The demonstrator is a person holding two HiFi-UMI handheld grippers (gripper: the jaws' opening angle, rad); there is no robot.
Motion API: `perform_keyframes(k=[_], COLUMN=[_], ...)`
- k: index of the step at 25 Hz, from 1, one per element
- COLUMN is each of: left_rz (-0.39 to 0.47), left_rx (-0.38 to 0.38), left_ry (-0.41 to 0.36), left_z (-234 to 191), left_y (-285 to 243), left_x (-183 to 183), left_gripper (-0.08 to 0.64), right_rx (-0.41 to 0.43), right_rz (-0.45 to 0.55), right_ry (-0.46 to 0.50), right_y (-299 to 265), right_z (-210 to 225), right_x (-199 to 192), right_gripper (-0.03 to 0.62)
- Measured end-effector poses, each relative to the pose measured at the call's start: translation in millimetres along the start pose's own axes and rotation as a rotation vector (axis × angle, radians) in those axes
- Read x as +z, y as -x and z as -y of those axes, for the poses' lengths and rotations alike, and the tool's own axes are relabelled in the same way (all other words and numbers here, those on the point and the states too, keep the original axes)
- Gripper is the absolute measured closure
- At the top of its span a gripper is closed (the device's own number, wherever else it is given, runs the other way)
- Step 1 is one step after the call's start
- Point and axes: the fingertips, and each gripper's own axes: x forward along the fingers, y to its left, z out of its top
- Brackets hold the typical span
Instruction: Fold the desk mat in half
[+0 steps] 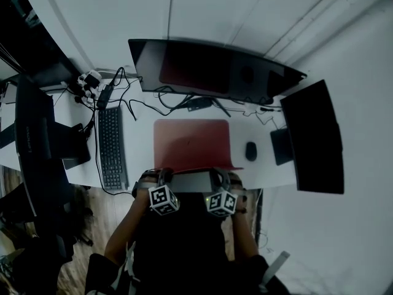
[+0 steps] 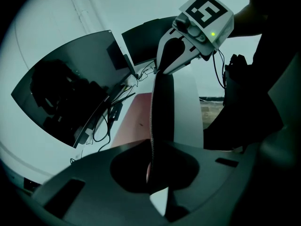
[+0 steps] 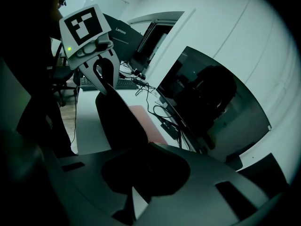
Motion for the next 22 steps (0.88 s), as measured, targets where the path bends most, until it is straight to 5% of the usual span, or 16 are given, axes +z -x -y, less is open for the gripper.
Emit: perform_keyframes(k=[22], left_rz=[-0.032], left_rx=[0.143], left_ry=[0.026], left_z=[-89], left_y=[-25], left_x=[25], left_gripper=[0.538], right_rx=[0.025], right_rz=[0.071], right_ry=[-0.005], right_y=[-55], right_z=[62], right_x=[17], right_gripper=[0.574])
